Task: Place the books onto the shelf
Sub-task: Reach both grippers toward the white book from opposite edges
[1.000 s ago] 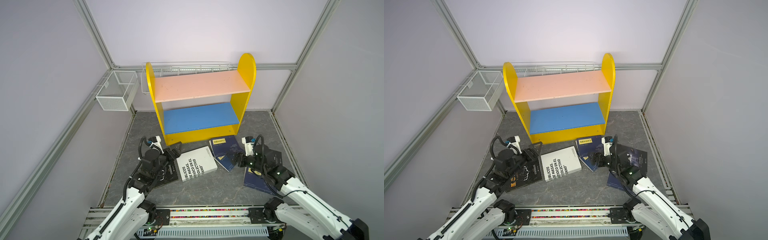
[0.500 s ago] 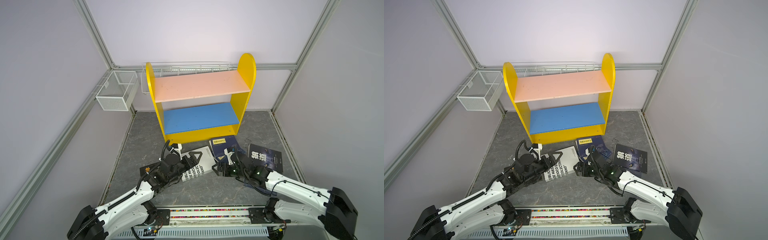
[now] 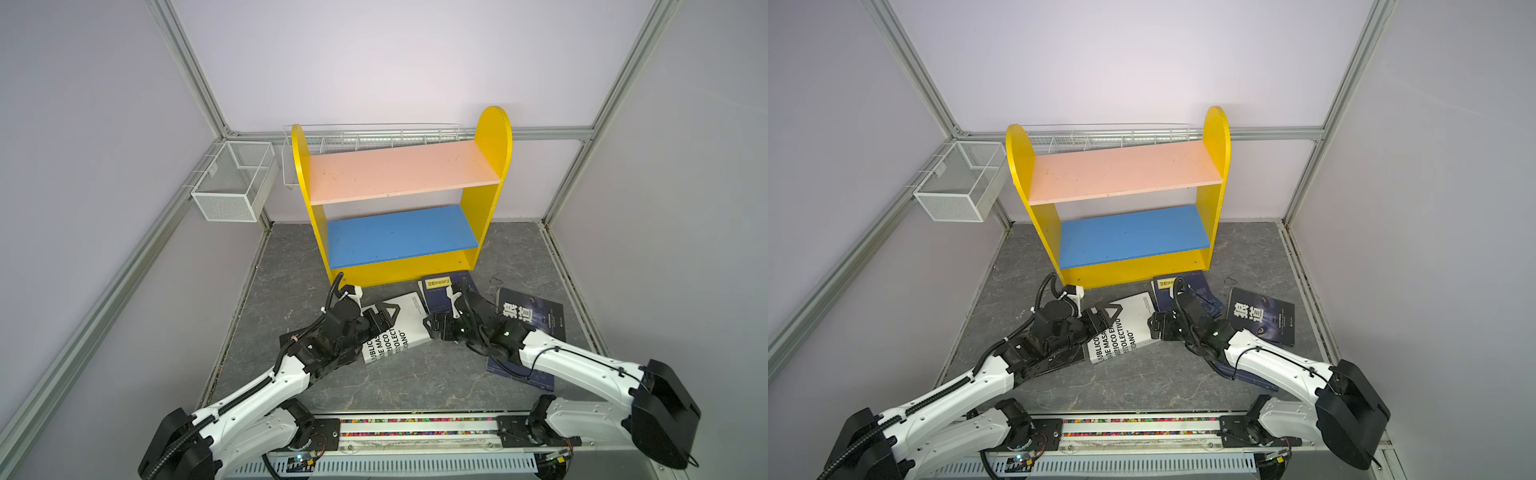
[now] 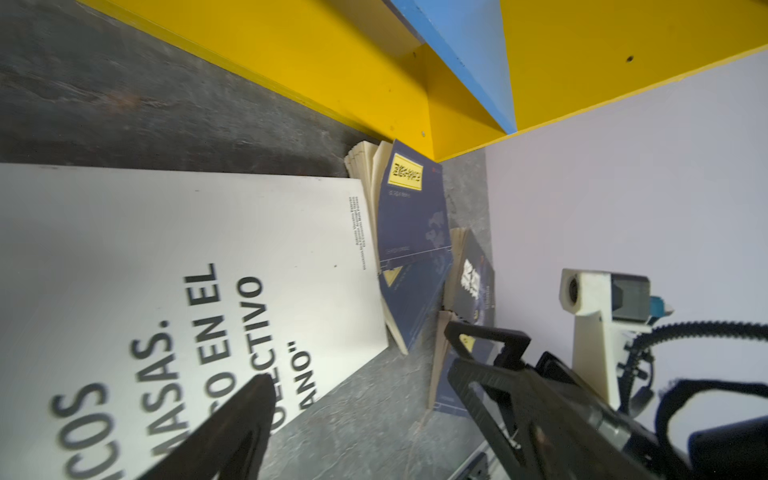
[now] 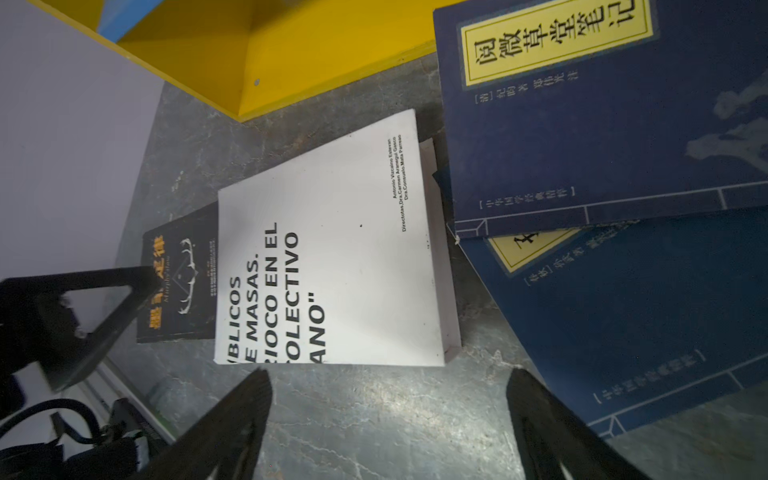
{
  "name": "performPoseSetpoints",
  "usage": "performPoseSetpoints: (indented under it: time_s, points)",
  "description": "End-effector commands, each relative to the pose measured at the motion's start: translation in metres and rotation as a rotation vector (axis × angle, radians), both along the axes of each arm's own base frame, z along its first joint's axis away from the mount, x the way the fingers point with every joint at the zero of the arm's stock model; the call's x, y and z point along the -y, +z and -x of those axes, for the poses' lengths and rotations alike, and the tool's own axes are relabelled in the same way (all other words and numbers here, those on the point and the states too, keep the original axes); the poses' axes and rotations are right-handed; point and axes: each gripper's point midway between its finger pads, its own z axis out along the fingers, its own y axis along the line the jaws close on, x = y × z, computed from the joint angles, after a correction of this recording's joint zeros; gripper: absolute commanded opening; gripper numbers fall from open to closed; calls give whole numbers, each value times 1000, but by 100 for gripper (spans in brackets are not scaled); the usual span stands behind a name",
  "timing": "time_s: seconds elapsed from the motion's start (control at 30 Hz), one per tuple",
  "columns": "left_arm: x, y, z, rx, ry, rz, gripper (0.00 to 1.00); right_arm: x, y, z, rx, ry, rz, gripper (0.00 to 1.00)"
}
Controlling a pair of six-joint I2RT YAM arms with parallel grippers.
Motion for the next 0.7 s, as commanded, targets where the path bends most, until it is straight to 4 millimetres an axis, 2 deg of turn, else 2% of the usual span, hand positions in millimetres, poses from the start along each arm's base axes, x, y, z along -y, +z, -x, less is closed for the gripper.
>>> performPoseSetpoints:
  time_s: [0.0, 0.13, 0.27, 0.43, 0.53, 0.67]
  points:
    - [-45, -34, 17, -42, 44, -235, 91, -5, -2, -13, 43, 33, 55, 92]
    - [-62, -57, 26, -70, 66, -260, 91, -20, -20, -15, 3, 77, 58, 94]
    - [-59, -70, 30, -69, 37, -243, 92, -27, -38, -16, -45, 77, 63, 95]
    - [-57, -89, 31, -91, 38, -225, 91, -26, -47, -15, -67, 74, 75, 96]
    - [-49, -91, 30, -79, 18, -179, 91, -29, -51, -14, -79, 83, 71, 98]
    - [-40, -83, 23, -34, 16, -123, 91, -37, -58, -12, -99, 110, 52, 98]
